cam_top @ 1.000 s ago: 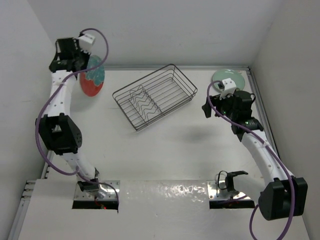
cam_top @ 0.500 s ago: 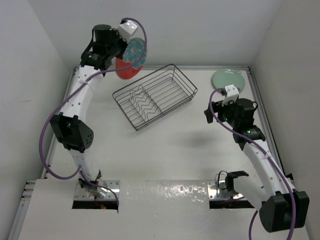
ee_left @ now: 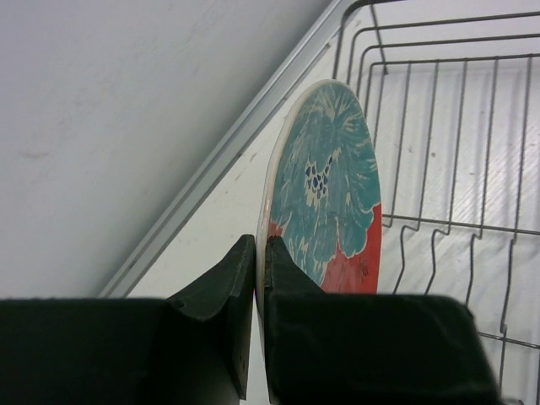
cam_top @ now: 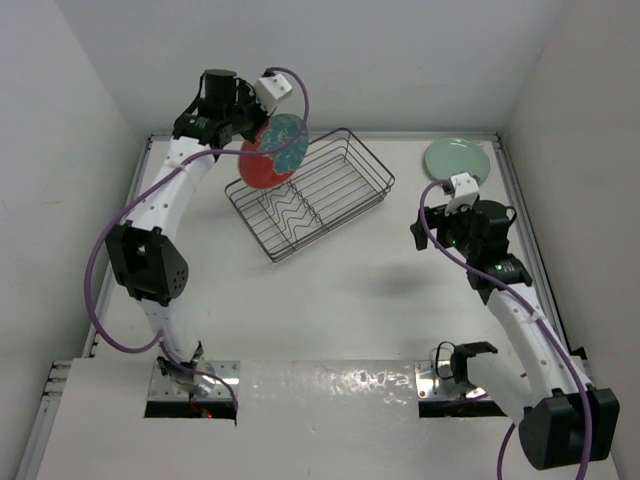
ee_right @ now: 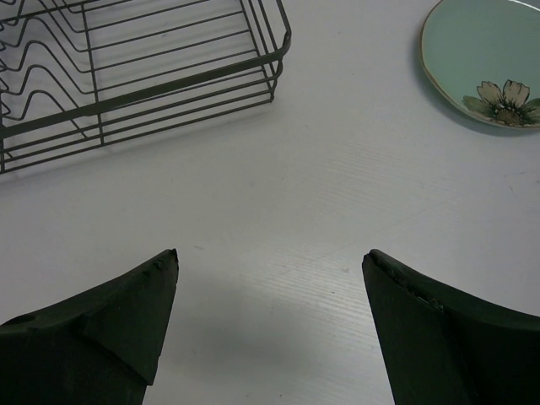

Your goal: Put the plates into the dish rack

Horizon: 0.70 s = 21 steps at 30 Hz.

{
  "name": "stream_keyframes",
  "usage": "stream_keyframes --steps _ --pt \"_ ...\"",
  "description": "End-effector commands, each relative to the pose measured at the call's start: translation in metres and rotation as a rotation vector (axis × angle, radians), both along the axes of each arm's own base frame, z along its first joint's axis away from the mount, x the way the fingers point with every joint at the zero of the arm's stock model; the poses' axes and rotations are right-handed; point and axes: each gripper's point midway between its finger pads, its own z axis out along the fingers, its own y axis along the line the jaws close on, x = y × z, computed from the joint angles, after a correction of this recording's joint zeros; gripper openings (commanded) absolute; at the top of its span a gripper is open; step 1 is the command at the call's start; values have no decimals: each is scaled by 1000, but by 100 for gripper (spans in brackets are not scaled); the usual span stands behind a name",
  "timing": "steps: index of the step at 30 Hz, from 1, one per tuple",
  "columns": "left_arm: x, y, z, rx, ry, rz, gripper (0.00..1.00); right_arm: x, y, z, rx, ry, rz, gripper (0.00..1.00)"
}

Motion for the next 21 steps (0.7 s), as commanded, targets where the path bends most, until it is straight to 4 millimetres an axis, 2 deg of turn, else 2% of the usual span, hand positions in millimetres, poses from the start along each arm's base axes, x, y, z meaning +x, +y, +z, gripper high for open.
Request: stream_keyframes --steps 1,5,6,11,13,19,21 --pt "-6 -18 83 -64 -247 -110 0 -2 -4 3 -22 -21 -14 89" --pt "-4 -15 71 -30 -237 -106 0 -4 -4 -3 -22 -9 -17 89" --pt "-3 -15 60 -25 -221 -105 0 -3 -4 -2 -20 -13 -17 89" --pt "0 -14 38 -16 -193 -92 0 -2 -5 -1 -27 -15 -19 89" --pt "3 -11 36 1 -207 -75 0 -2 -6 1 -35 -17 -19 89" --pt "-1 -11 -1 7 -152 -81 0 -3 -6 -3 -35 -1 -24 92" --pt "-4 -12 -18 -3 -108 -78 0 0 -8 -12 -3 58 -71 93"
